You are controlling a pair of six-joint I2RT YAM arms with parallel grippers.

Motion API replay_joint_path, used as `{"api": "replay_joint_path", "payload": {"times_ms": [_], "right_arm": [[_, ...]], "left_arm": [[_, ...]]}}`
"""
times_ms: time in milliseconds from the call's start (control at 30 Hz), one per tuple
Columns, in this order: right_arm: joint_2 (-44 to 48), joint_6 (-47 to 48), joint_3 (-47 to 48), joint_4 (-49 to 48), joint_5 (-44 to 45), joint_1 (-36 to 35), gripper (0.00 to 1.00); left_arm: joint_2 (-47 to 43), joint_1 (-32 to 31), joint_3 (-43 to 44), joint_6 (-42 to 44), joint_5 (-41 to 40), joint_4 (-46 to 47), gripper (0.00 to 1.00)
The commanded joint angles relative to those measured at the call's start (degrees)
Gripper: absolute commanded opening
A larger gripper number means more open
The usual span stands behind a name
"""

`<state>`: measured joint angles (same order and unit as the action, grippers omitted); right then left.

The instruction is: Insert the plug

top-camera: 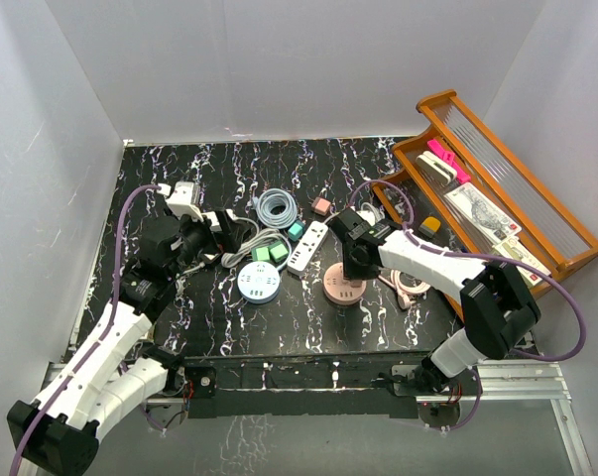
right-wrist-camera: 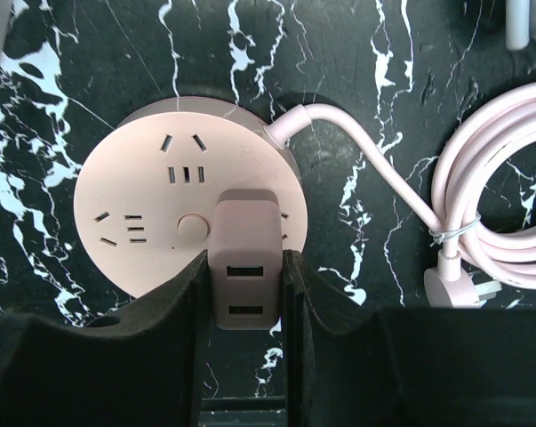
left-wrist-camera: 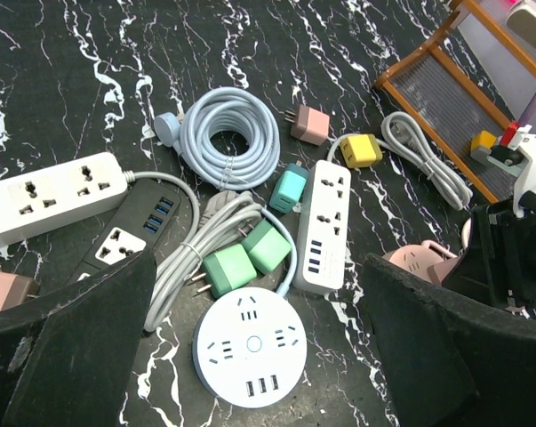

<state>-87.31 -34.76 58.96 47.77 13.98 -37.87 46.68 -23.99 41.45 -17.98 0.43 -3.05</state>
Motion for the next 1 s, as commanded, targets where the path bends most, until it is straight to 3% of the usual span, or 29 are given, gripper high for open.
{"api": "replay_joint_path", "payload": {"times_ms": [0, 133, 233, 533, 733, 967], "right_arm": [[0.07, 0.53, 1.15, 5.58, 0.31, 0.11, 0.41], [2.57, 0.49, 5.51, 2.86, 2.45, 0.16, 0.58], [4.74, 0.55, 6.28, 0.46, 3.48, 0.13, 0.62], [12.3, 0.08, 1.01, -10.83, 0.26, 0.16, 0.62], [16.02, -1.82, -4.48, -18.85, -1.7, 0.2, 0.58], [16.0, 0.21, -5.91, -20.52, -2.79, 0.24, 0.56]], "left_arm": [[1.26, 0.17, 0.31, 0.57, 2.34, 0.94, 0.98], [3.07, 0.13, 0.39, 0.48, 3.92, 1.09, 0.98], [4.82, 0.17, 0.55, 0.12, 5.24, 1.12, 0.98], [14.84, -0.26, 1.37, -2.61, 12.13, 0.16, 0.86], [26.91, -0.87, 7.89, -9.86, 5.69, -10.45, 0.69], [38.1, -2.52, 15.27, -15.03, -1.22, -13.82, 0.53]]}}
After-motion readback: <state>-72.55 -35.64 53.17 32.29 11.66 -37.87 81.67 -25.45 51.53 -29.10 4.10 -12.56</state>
